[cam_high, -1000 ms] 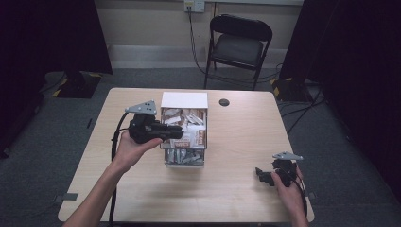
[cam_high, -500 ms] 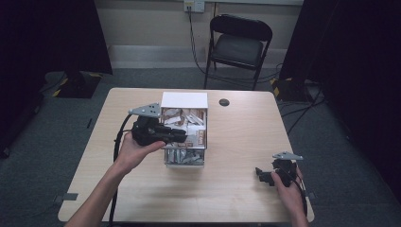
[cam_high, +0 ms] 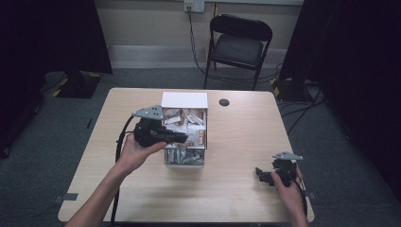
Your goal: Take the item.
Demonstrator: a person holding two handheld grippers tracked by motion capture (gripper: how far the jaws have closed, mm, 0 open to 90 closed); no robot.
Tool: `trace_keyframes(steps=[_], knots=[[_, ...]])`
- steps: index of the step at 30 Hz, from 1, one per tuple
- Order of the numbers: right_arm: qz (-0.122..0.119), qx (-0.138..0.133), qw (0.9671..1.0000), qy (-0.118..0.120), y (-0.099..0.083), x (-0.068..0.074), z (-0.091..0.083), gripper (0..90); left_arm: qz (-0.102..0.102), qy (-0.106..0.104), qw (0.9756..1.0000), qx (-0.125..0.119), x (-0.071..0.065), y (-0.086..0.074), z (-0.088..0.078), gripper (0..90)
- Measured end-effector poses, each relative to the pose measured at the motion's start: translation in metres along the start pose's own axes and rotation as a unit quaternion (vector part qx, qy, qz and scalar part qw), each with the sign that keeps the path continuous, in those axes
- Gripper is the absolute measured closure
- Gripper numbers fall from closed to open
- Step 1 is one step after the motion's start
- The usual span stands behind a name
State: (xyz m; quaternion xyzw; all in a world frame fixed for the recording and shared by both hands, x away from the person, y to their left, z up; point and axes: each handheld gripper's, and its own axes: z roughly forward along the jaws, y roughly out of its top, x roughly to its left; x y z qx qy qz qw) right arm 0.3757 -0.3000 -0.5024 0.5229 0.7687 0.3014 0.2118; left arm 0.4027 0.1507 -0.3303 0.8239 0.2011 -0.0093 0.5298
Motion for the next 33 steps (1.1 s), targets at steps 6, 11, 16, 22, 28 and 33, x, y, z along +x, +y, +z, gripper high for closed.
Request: trace_keyframes(steps=[6,11,16,22,28,33], knots=[[0.000,0.000,1.0000,0.000,0.000,0.000,0.000,0.0,0.006,0.000,0.9999,-0.008,0.000,-0.001,-0.002,90.0],[0.000,0.000,1.0000,0.000,0.000,0.000,0.000,0.0,0.012,0.009,0.9996,-0.024,-0.003,0.000,-0.004,90.0],[0.000,0.000,1.0000,0.000,0.000,0.000,0.000,0.0,0.006,0.013,0.9994,-0.032,-0.001,0.000,-0.007,90.0],[-0.001,0.000,1.0000,0.000,0.000,0.000,0.000,0.0,0.009,0.020,0.9989,-0.041,-0.002,0.000,-0.011,90.0],[-0.001,0.000,1.0000,0.000,0.000,0.000,0.000,0.0,0.013,0.028,0.9985,-0.046,-0.003,0.002,-0.016,90.0],[-0.001,0.000,1.0000,0.000,0.000,0.000,0.000,0.0,0.014,0.024,0.9980,-0.057,-0.007,0.005,-0.021,90.0]])
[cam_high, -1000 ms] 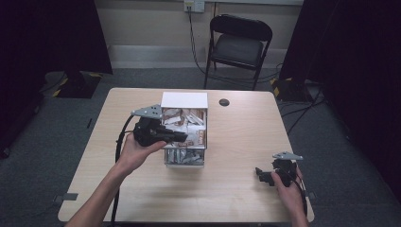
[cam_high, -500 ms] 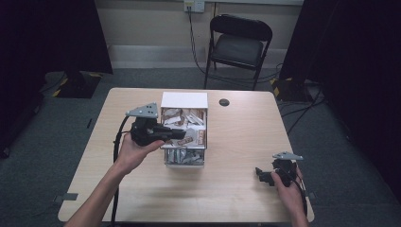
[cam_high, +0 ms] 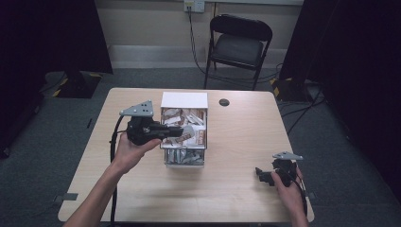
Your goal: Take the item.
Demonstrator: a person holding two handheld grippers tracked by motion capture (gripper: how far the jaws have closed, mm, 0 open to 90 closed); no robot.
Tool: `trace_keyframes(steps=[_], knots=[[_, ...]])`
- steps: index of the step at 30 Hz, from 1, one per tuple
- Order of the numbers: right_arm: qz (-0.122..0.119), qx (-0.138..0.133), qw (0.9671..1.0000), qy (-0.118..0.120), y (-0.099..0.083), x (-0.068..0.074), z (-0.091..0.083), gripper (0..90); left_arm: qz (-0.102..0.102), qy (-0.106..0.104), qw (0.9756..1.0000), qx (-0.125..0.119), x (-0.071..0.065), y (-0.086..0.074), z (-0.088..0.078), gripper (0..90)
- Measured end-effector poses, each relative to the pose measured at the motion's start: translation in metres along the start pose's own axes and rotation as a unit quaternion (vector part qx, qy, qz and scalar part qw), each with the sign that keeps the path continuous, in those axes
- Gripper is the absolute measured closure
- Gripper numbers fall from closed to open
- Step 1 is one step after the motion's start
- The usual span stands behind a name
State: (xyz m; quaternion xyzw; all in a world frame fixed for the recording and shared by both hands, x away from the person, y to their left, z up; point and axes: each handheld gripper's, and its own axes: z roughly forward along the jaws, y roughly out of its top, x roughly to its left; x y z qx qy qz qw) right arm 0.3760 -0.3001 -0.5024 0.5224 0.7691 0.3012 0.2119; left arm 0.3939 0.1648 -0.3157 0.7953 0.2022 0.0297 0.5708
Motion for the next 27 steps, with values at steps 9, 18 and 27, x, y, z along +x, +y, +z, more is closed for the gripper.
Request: trace_keyframes(steps=[9,18,27], knots=[[0.000,0.000,1.0000,0.000,0.000,0.000,0.000,0.0,0.009,0.000,0.9999,-0.010,-0.002,0.004,-0.009,90.0],[0.000,0.000,1.0000,0.000,0.000,0.000,0.000,0.0,-0.002,0.001,0.9993,-0.037,-0.002,0.010,-0.022,90.0],[0.000,0.000,1.0000,0.000,0.000,0.000,0.000,0.0,0.011,0.008,0.9987,-0.050,-0.008,0.023,-0.031,90.0]])
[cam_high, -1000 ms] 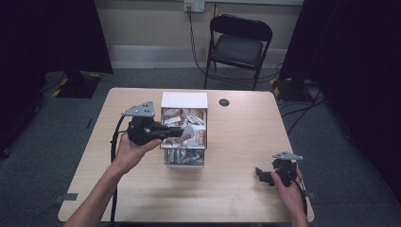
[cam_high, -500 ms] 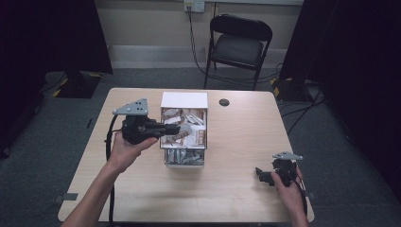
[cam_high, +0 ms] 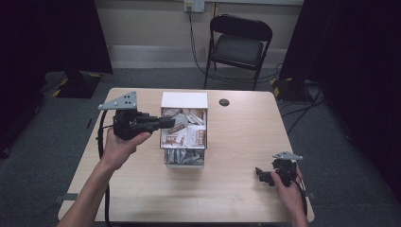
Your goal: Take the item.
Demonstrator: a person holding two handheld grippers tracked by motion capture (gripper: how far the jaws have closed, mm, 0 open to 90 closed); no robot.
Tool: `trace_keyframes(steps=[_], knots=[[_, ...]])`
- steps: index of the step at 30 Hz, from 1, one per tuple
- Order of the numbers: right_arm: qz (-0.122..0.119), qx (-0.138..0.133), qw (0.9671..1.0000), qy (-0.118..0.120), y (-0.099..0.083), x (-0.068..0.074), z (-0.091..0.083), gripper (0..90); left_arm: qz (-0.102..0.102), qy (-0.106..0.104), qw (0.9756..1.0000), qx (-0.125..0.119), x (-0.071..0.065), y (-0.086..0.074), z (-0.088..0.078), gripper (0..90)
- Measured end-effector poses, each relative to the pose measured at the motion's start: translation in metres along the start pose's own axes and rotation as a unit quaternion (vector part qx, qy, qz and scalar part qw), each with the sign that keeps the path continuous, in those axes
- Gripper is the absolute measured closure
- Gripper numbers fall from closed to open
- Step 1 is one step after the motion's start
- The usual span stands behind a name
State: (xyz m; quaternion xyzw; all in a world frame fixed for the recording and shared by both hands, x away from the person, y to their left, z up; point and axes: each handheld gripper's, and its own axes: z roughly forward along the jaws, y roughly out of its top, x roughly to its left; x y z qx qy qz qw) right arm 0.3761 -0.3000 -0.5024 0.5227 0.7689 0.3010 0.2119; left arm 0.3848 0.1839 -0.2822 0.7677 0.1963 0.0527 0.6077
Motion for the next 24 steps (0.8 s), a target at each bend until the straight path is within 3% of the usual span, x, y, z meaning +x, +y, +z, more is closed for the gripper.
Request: trace_keyframes(steps=[3,5,6,14,24], knots=[[0.000,0.000,1.0000,0.000,0.000,0.000,0.000,0.0,0.012,0.011,0.9999,0.000,-0.002,0.005,-0.004,90.0],[0.000,0.000,1.0000,0.000,0.000,0.000,0.000,0.0,0.011,0.006,0.9999,-0.003,-0.002,0.007,-0.008,90.0],[0.000,0.000,1.0000,0.000,0.000,0.000,0.000,0.0,0.004,-0.002,0.9999,-0.014,0.000,0.008,-0.013,90.0],[0.000,0.000,1.0000,0.000,0.000,0.000,0.000,0.0,-0.015,0.014,0.9992,-0.034,0.007,0.008,-0.032,90.0],[0.000,0.000,1.0000,0.000,0.000,0.000,0.000,0.0,-0.017,0.035,0.9984,-0.040,0.007,0.003,-0.054,90.0]])
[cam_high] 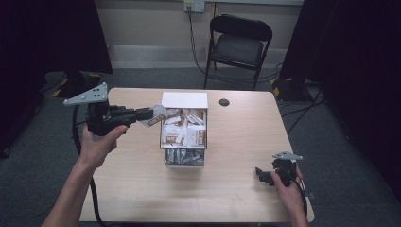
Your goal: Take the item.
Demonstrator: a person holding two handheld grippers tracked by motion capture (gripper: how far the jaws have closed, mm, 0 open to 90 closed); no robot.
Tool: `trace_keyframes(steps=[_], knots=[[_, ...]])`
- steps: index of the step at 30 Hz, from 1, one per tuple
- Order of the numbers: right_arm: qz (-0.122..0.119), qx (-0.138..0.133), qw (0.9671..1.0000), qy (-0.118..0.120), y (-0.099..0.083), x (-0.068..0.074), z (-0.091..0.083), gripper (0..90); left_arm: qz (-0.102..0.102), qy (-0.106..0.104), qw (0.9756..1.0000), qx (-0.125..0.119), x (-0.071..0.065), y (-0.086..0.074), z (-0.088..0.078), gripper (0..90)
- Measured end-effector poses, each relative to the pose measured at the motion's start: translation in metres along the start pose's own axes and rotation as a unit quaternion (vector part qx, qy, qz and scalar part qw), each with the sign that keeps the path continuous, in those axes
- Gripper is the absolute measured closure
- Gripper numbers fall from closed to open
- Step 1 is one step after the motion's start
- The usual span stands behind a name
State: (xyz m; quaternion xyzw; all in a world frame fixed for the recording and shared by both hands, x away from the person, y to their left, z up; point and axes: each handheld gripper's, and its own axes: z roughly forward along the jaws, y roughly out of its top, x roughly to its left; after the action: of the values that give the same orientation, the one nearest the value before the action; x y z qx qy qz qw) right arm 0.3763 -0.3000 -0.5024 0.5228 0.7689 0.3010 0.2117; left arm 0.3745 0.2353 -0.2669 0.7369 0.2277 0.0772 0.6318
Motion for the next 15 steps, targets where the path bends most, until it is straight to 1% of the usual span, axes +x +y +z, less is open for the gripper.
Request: trace_keyframes(steps=[2,4,6,8,10,12,13,15], knots=[[0.000,0.000,1.0000,0.000,0.000,0.000,0.000,0.0,0.002,0.006,1.0000,0.004,-0.002,-0.002,-0.003,90.0],[0.000,0.000,1.0000,0.000,0.000,0.000,0.000,0.0,0.002,0.007,1.0000,-0.001,-0.004,-0.004,-0.007,90.0],[0.000,0.000,1.0000,0.000,0.000,0.000,0.000,0.0,0.005,0.017,0.9998,0.001,-0.006,-0.003,-0.012,90.0],[0.000,0.000,1.0000,0.000,0.000,0.000,0.000,0.0,-0.003,0.021,0.9997,-0.009,-0.006,-0.002,-0.016,90.0],[0.000,0.000,1.0000,0.000,0.000,0.000,0.000,0.0,-0.004,0.025,0.9996,-0.011,-0.004,-0.003,-0.020,90.0],[0.000,0.000,1.0000,0.000,0.000,0.000,0.000,0.0,-0.002,0.028,0.9996,-0.006,-0.004,-0.004,-0.021,90.0],[0.001,0.000,1.0000,0.000,0.000,0.000,0.000,0.0,-0.002,0.035,0.9994,-0.001,-0.002,-0.006,-0.021,90.0],[0.001,0.000,1.0000,0.000,0.000,0.000,0.000,0.0,0.000,0.042,0.9991,0.006,-0.001,-0.008,-0.022,90.0]])
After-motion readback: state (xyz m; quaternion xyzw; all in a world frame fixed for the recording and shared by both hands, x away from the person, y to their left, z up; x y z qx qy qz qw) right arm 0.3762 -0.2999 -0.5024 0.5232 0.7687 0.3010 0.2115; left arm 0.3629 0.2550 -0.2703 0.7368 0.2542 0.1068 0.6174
